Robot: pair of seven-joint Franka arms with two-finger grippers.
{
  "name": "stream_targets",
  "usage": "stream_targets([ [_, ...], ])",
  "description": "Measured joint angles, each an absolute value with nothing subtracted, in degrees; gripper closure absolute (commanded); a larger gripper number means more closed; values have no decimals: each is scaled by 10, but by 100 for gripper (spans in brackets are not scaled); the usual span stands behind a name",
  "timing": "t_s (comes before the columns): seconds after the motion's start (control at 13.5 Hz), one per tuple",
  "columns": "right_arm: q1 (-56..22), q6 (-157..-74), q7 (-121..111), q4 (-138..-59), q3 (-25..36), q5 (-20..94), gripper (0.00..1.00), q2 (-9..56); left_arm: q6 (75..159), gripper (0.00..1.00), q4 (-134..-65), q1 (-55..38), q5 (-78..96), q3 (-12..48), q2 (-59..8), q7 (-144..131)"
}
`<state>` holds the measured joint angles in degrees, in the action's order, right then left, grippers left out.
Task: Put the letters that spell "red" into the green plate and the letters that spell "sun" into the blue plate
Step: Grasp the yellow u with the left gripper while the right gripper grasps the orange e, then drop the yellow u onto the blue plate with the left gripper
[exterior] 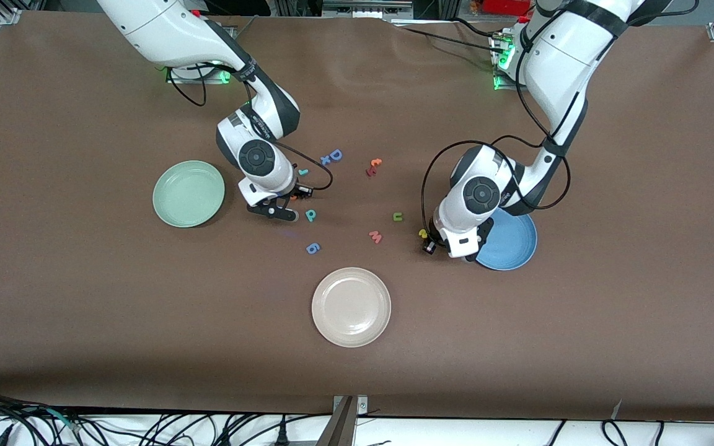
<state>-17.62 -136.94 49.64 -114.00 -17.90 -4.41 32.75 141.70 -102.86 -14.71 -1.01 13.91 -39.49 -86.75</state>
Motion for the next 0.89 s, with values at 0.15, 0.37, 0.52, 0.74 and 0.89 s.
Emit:
stream_targets([
  [0.15, -176, -1370, 496, -1141, -179, -44, 61, 328, 1400, 92, -1027, -145, -10, 137, -381, -867],
  [0.37, -176, -1371, 496, -1141, -178, -48, 63, 328, 1329, 92, -1021, -128, -10, 134, -339, -846],
  [0.52, -176, -1371, 496, -1141, -178, -49, 77, 328, 1274, 92, -1021, -102, -10, 133, -311, -794],
  [0.74, -176, -1373, 496, -1141, -178, -49, 87, 327, 1246, 90, -1026, -64, -10, 133, -303, -716],
  [0.89, -176, -1373, 496, -1141, -178, -49, 87, 327, 1246, 83, -1033, -52, -10, 133, -306, -680],
])
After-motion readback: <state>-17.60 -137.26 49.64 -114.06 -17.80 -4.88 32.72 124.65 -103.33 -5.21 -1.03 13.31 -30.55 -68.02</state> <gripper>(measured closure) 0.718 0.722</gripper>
